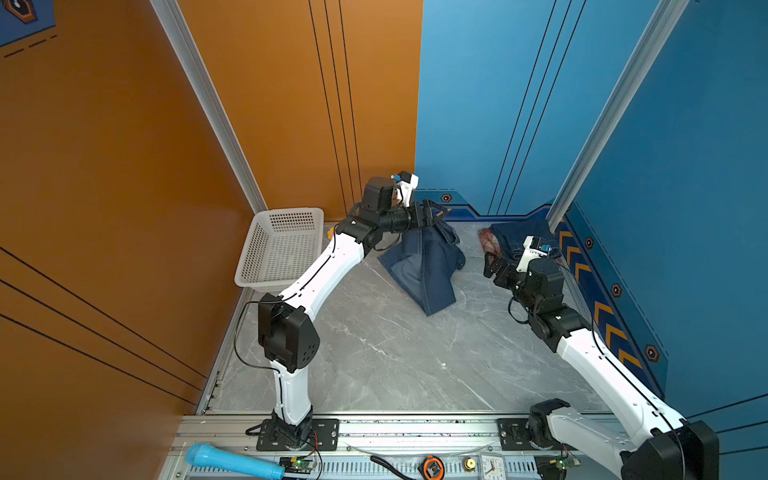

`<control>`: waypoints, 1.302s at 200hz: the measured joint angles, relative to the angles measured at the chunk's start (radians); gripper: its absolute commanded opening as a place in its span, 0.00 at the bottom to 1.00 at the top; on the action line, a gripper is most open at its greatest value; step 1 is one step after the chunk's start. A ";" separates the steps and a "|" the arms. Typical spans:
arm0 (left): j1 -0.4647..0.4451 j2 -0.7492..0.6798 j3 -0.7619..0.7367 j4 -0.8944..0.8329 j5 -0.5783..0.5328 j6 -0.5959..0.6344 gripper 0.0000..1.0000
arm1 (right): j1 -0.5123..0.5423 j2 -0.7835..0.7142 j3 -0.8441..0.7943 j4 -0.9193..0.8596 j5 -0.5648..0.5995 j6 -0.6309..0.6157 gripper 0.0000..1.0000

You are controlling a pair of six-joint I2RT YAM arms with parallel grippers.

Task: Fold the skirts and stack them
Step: 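Lay the denim skirt flat on the table center with the left gripper, then open the left gripper and draw back while the right gripper moves over the skirt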

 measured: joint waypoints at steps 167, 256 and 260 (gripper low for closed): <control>0.183 -0.233 -0.488 0.026 -0.064 0.026 0.93 | 0.069 0.893 0.542 -0.248 -0.189 0.059 0.77; 0.252 -0.251 -0.530 0.028 -0.107 0.013 0.93 | 0.191 0.919 0.918 -0.404 -0.189 0.063 0.08; 0.259 -0.255 -0.537 0.029 -0.113 0.009 0.93 | 0.197 0.914 0.940 -0.408 -0.190 0.068 0.08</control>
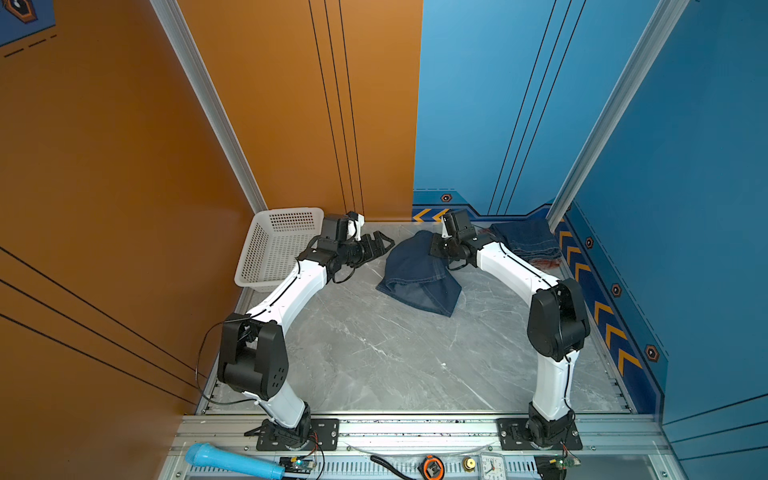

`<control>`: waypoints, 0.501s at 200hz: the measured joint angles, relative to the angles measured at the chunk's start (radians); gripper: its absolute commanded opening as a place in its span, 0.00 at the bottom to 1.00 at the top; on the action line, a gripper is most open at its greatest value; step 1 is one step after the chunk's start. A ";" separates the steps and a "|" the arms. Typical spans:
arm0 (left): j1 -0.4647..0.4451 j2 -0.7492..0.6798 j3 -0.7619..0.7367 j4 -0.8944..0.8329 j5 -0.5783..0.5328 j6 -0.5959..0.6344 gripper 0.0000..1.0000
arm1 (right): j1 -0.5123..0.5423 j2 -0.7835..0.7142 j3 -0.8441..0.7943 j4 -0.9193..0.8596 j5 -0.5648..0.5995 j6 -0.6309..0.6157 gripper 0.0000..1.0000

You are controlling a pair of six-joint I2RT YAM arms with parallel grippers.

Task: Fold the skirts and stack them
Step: 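Open the left gripper and draw back while the right gripper moves over the skirt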

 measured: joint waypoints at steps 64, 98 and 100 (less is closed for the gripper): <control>0.064 -0.092 -0.074 -0.003 -0.079 -0.019 0.92 | 0.016 -0.136 0.110 0.080 -0.018 0.209 0.02; 0.076 -0.108 -0.075 -0.001 -0.093 -0.019 0.92 | -0.041 -0.333 -0.222 0.222 -0.069 0.332 0.27; 0.076 -0.108 -0.075 -0.001 -0.094 -0.019 0.92 | -0.043 -0.344 -0.243 0.229 -0.071 0.330 0.32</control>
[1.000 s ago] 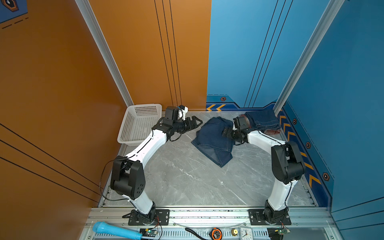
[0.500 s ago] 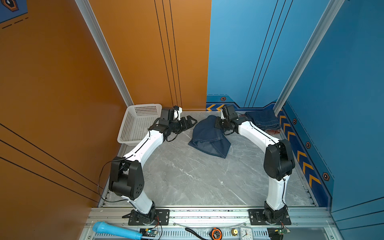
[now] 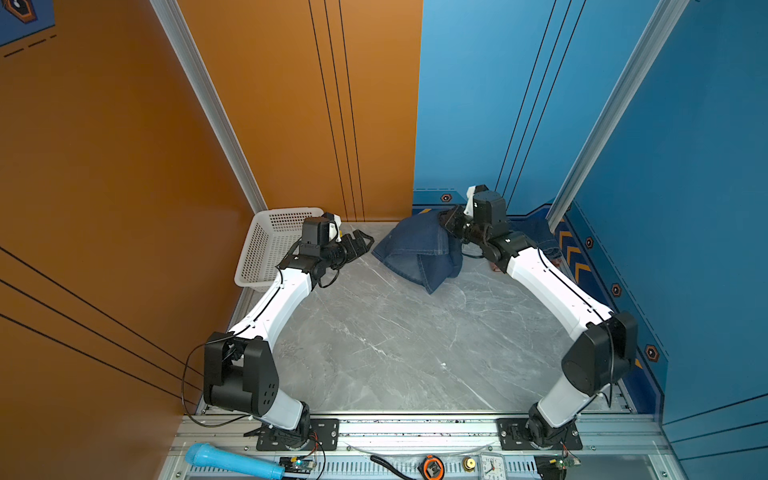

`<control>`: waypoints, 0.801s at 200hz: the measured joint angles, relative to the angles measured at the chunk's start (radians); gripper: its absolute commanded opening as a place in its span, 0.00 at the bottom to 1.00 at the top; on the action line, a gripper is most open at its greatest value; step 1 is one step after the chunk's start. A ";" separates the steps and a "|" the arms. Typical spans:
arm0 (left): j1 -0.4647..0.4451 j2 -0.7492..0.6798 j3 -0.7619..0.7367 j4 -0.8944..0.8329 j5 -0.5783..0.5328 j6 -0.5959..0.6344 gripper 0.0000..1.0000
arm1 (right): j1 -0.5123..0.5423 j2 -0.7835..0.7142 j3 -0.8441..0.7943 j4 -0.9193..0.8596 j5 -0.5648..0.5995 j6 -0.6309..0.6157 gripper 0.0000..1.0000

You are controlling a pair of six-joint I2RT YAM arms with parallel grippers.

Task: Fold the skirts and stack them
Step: 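Open the left gripper and draw back while the right gripper moves over the skirt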

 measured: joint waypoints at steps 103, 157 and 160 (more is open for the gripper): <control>-0.015 0.073 0.000 -0.001 -0.003 -0.007 0.92 | -0.151 -0.244 -0.502 -0.211 0.104 -0.121 0.84; -0.032 0.083 0.001 -0.002 -0.003 -0.007 0.92 | -0.237 -0.135 -0.573 -0.026 0.056 0.011 0.91; -0.033 0.084 0.001 -0.002 -0.003 -0.007 0.92 | -0.239 -0.123 -0.573 -0.014 0.050 0.019 0.91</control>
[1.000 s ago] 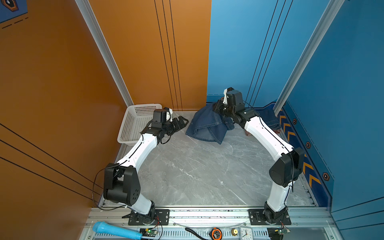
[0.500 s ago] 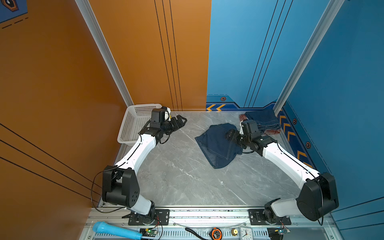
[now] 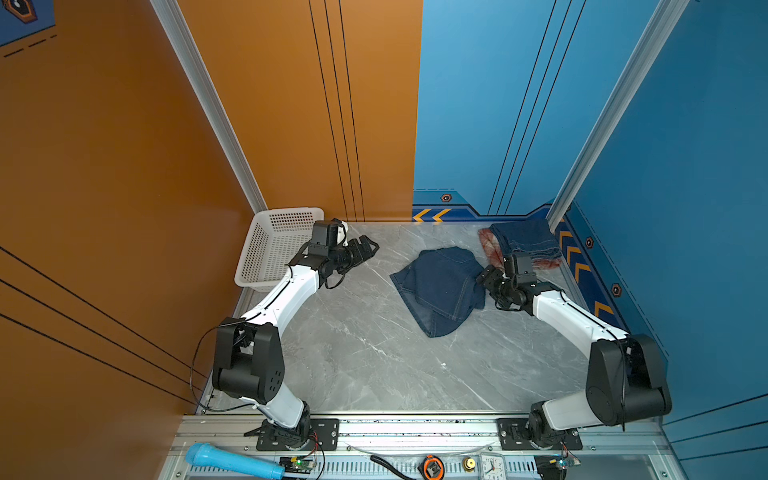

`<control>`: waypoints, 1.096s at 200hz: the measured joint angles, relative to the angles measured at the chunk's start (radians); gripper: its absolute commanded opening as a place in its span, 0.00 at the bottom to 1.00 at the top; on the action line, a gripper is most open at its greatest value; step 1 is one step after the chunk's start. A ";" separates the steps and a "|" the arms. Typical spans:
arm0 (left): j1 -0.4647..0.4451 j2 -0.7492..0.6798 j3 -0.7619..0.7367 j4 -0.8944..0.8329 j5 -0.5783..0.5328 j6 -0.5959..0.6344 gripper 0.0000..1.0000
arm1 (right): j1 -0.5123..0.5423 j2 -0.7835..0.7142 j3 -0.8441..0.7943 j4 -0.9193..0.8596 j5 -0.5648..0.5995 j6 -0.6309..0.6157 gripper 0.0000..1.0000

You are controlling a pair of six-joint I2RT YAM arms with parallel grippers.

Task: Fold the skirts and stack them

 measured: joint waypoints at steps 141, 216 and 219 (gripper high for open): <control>0.054 -0.048 0.006 -0.028 -0.031 -0.009 0.92 | 0.471 0.222 0.555 -0.143 0.045 -0.520 0.54; 0.059 -0.072 -0.025 -0.028 -0.060 -0.028 0.91 | 0.385 0.061 0.417 -0.253 0.138 -0.587 0.90; 0.058 -0.072 -0.026 -0.028 -0.060 -0.031 0.91 | 0.385 0.062 0.419 -0.253 0.137 -0.587 0.90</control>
